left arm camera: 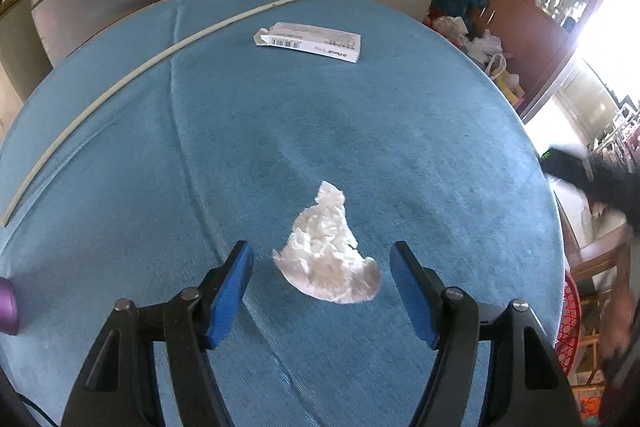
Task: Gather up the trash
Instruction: 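Grasp the white tissue with the left tool while the right tool grasps the white medicine packet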
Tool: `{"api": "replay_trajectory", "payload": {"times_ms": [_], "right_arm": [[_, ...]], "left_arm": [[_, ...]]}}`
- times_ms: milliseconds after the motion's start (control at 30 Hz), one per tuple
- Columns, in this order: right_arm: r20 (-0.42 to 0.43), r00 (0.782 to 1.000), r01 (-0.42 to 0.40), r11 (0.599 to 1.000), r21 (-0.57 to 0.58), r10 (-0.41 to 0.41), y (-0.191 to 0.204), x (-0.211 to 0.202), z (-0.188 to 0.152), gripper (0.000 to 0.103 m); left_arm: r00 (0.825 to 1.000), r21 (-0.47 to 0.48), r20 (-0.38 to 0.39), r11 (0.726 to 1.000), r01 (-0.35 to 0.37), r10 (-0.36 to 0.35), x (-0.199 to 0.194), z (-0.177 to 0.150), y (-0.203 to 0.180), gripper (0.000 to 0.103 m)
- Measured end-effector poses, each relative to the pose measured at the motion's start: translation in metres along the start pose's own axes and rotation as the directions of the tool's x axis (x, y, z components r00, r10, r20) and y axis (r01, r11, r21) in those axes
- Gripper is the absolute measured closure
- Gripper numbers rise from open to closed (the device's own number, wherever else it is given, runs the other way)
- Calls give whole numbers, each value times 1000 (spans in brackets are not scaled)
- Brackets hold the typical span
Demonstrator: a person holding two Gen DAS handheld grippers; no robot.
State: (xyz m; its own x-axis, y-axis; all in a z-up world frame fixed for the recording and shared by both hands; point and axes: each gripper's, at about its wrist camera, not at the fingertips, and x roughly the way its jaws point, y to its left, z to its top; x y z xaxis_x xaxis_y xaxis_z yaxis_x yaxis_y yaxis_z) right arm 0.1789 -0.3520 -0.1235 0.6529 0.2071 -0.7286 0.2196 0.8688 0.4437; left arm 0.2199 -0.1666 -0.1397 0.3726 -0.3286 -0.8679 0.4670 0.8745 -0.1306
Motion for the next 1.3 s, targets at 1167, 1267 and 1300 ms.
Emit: {"api": "replay_trajectory", "payload": {"times_ms": [1167,1267,1300], "right_arm": [[-187,982,-51,984,-172,18,109,203,118,28],[-143,985,53,954,-295,-99,127,205,106,28],[-125,984,82,943,-322,-128,132,206,102,28]], "left_arm": [[977,-110,-21,971,-214,213,-74,-62,120,59],[976,-120,-27,968,-220,218,-75,-61,120,59],[975,-125,-26,967,-223,221,-76,-60,120,59]]}}
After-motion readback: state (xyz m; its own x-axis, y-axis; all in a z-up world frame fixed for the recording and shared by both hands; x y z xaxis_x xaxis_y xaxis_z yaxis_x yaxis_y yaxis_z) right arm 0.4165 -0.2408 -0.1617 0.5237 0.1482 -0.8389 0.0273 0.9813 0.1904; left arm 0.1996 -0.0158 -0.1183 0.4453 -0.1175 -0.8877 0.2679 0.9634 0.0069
